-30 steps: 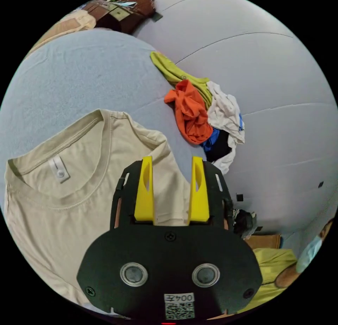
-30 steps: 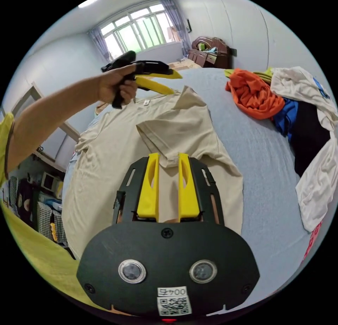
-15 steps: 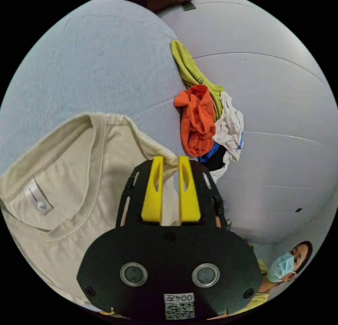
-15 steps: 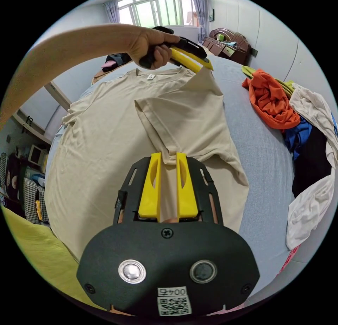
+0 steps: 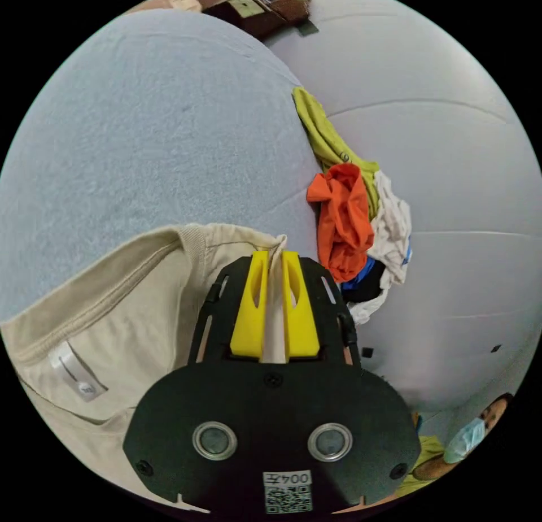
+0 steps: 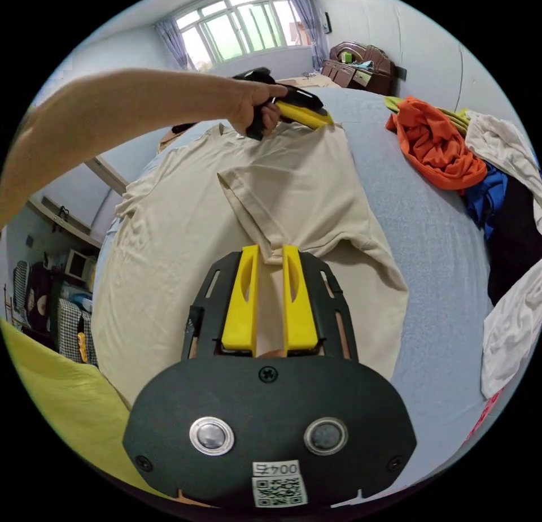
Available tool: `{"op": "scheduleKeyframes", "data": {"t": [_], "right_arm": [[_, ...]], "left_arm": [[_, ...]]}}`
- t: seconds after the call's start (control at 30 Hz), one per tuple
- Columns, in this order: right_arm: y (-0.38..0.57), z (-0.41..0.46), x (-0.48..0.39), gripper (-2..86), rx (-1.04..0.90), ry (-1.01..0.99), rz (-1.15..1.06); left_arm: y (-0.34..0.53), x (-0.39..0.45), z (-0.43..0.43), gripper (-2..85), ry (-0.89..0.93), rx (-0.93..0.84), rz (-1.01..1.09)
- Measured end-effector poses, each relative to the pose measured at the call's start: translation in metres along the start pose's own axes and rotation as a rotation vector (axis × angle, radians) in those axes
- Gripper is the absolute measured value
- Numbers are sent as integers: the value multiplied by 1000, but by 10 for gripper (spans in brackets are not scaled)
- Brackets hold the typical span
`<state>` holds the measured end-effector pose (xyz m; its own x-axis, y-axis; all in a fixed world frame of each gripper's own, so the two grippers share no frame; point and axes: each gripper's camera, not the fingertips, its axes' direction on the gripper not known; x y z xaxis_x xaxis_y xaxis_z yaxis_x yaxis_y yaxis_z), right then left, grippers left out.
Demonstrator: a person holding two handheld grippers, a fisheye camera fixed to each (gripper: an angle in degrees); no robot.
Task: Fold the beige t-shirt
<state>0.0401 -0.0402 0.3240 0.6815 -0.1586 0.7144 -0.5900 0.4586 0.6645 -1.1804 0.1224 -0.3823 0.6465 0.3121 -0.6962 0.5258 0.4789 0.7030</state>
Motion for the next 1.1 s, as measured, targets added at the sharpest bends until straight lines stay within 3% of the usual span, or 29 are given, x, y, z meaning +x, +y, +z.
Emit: {"op": "scheduleKeyframes", "data": {"t": [0.17, 0.3, 0.33, 0.47, 0.7, 0.77, 0.9, 1.1], "right_arm": [[16, -44, 28, 76, 141, 16, 93], [4, -37, 50, 78, 61, 48, 124], [2, -26, 62, 77, -10, 61, 170], [7, -47, 67, 67, 51, 43, 204], [-14, -30, 31, 82, -30, 136, 39], [-18, -16, 30, 76, -71, 208, 28], [-18, -26, 35, 74, -60, 139, 119], [-32, -21, -22, 74, -3, 69, -8]], "left_arm": [[32, -5, -38, 72, 62, 166, -49], [69, 25, -69, 68, -53, 234, 60], [76, 31, -72, 66, -63, 232, 86], [142, 77, -81, 42, -196, 174, 307], [300, 121, -47, 12, -515, 153, 608], [320, 123, -31, 8, -589, 118, 629], [340, 121, -5, 4, -699, 8, 629], [373, 152, -6, 3, -709, 60, 694]]}}
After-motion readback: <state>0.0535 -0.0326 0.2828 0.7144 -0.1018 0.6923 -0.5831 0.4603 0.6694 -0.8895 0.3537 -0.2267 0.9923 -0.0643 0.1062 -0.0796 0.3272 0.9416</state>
